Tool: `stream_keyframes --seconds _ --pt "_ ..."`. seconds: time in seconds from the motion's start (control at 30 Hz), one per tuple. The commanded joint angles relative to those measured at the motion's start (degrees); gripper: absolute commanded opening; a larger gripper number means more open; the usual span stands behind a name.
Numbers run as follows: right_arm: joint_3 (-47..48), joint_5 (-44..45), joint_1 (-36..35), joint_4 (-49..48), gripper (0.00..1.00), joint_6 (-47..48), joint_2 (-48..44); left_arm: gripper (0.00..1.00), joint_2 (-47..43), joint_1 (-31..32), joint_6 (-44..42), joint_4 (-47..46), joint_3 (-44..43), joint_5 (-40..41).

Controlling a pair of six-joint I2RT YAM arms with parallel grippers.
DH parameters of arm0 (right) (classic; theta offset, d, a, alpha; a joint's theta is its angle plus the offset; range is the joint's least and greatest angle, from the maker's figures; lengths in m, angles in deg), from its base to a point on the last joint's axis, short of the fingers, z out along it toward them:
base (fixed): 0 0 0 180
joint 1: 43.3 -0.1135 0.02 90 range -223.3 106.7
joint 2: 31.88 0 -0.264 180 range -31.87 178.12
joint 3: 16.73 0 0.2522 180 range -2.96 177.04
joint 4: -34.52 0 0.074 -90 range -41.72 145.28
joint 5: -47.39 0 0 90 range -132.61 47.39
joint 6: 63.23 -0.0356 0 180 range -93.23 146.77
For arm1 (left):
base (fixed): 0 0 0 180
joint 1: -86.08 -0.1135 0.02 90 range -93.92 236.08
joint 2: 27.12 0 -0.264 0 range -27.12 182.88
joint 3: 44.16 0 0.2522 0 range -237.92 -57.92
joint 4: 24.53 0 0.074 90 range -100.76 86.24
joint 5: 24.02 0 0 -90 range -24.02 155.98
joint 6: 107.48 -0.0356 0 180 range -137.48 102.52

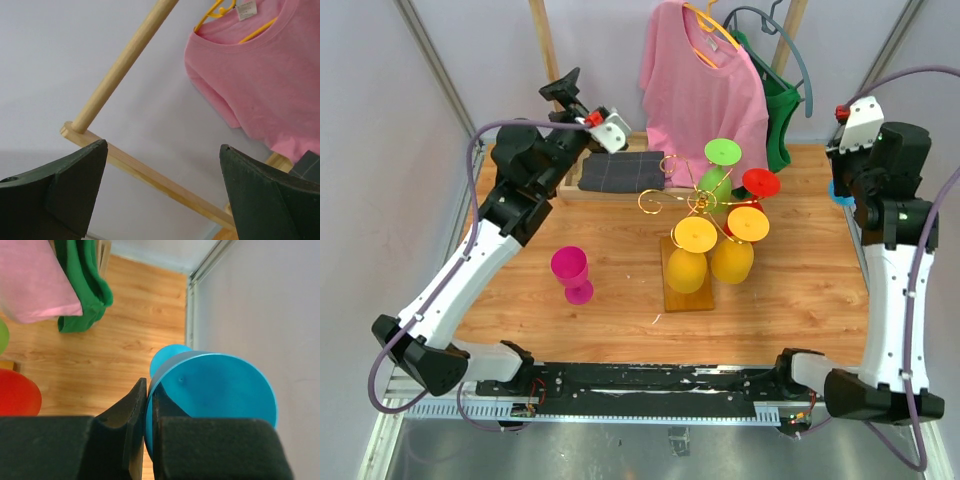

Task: Take the wine glass off the wine glass rack
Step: Place the wine glass at the center of the board.

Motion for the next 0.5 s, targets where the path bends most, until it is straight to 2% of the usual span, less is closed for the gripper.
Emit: stream_keyframes --seconds 0.0,0.27,0.37,0.47 --pt "-6.74 -6.79 4.83 -10.4 0.01 -8.61 0.41 0.99 1.13 -0.54 17.02 6.18 -6.54 2.95" --pt "-14.09 -9.06 7.19 -20.78 0.01 -11.39 3.14 0.99 4.06 -4.19 43.07 14.77 -13.52 -0.79" --pt "-15.06 -8.99 7.35 -22.11 0.01 -11.38 5.45 0.99 4.93 -5.3 47.37 17.22 -15.47 -2.22" --pt "-16.97 -8.96 7.38 -22.54 0.01 -11.09 7.42 0.99 4.3 -5.34 47.92 16.82 -15.21 -2.68"
